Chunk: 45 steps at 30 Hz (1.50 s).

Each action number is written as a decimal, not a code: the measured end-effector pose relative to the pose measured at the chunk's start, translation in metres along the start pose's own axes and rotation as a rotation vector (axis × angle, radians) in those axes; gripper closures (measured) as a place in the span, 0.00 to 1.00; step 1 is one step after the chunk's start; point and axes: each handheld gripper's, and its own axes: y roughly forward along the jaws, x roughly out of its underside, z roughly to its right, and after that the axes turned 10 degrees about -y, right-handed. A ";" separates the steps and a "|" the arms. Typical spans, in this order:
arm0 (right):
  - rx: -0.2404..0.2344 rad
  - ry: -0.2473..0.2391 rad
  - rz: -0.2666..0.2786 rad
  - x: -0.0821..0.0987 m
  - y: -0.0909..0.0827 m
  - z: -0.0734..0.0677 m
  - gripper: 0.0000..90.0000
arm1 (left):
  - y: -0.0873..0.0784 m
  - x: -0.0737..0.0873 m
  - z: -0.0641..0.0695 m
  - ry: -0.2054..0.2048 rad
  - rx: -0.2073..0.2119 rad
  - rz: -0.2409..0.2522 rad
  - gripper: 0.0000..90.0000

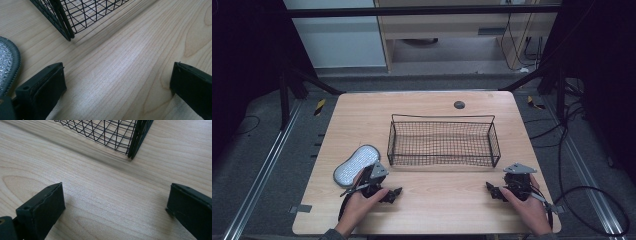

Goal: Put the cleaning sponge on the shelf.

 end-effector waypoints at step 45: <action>0.003 0.000 -0.006 -0.001 0.001 0.000 0.00 | -0.077 -0.047 -0.081 -0.066 -0.185 -0.115 0.06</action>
